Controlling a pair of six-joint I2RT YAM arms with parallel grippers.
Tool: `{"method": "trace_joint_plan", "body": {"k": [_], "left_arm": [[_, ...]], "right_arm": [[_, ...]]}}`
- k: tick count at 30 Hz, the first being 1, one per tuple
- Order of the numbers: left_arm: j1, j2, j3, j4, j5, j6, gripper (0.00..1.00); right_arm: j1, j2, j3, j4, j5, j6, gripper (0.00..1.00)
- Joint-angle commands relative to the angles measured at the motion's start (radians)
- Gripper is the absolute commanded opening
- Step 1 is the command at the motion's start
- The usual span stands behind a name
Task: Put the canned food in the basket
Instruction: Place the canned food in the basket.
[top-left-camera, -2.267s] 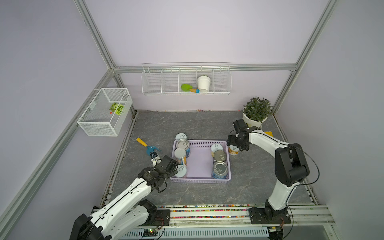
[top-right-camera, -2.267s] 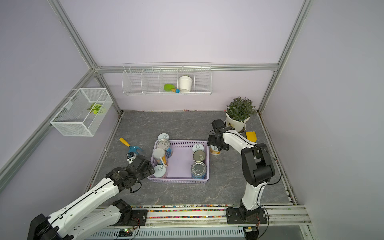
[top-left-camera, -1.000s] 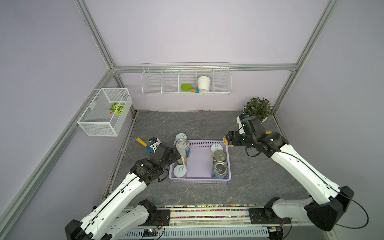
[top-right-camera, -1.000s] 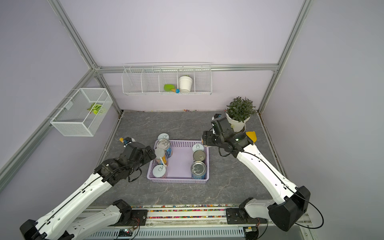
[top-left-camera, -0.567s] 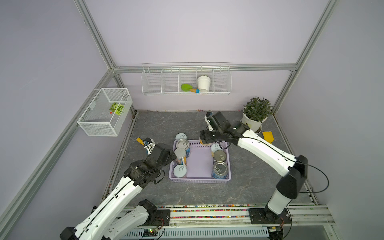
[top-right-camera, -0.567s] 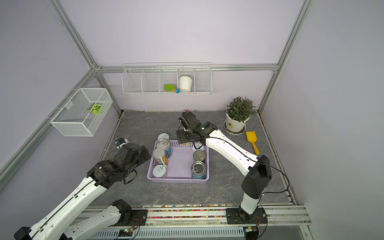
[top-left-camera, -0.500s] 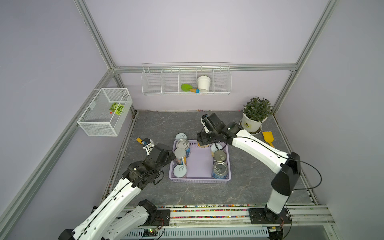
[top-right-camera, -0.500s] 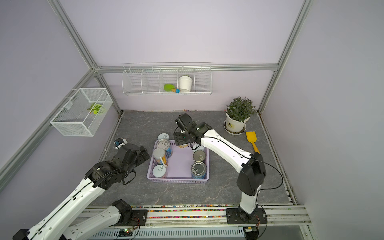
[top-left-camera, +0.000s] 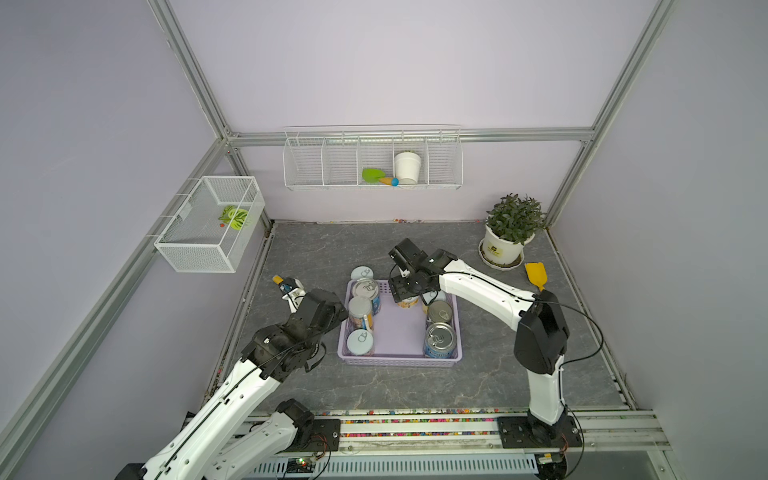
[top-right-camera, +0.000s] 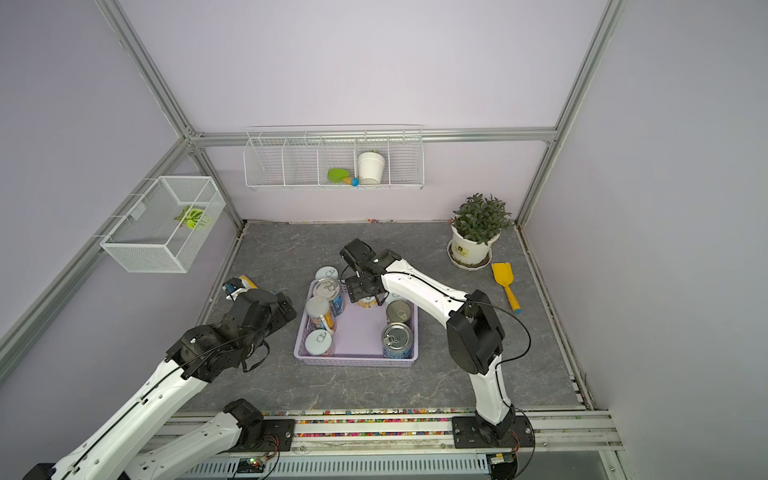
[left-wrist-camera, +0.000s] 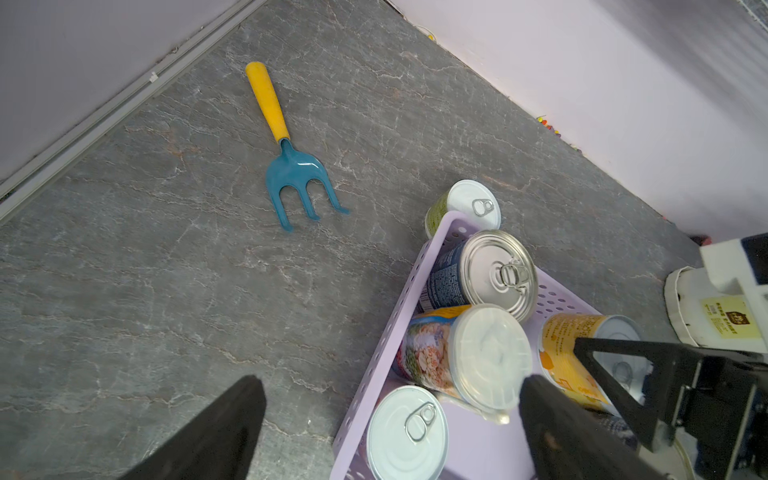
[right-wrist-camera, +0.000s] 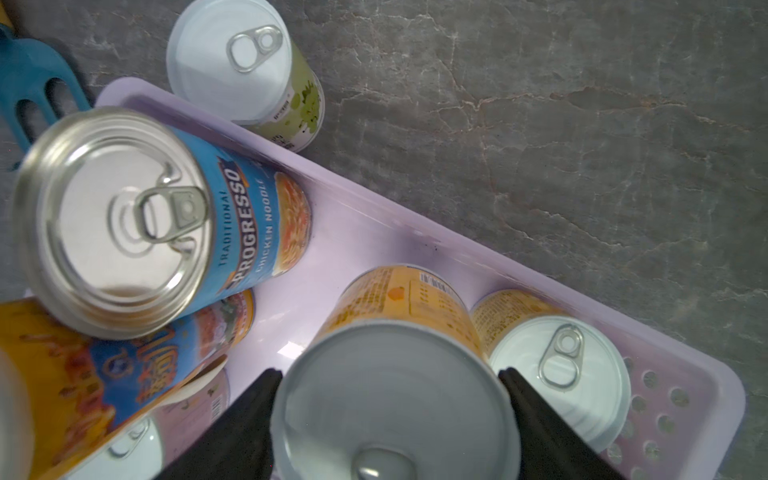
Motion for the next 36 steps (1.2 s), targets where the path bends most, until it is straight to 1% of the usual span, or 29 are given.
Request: {"method": "trace_joint_plan", "body": {"k": [1,11,18,24,30,36], "left_arm": [[0.004,0.009,-0.007,-0.024,-0.016,-0.008,1.0],[0.004,0.007,-0.009,-0.02,-0.013,-0.006,1.0],[0.004,0.003,-0.015,-0.021,-0.011,-0.003,1.0],[0.004,-0.001,-0.017,-0.021,-0.008,-0.003,1.0],[0.004,-0.002,-0.017,-0.021,-0.007,-0.003,1.0],[0.004,-0.003,-0.017,-0.019,-0.005,-0.003,1.0]], "right_arm": [[-0.003,0.036,0.055,-0.03,0.054,-0.008,0.42],[-0.01,0.087,0.044,-0.013,0.04,-0.011,0.43],[-0.023,0.147,0.05,0.002,0.006,-0.012,0.44],[-0.029,0.195,0.075,-0.015,0.024,-0.009,0.47],[-0.036,0.203,0.076,-0.023,0.033,-0.002,0.56],[-0.037,0.186,0.065,-0.023,0.047,0.003,0.77]]}}
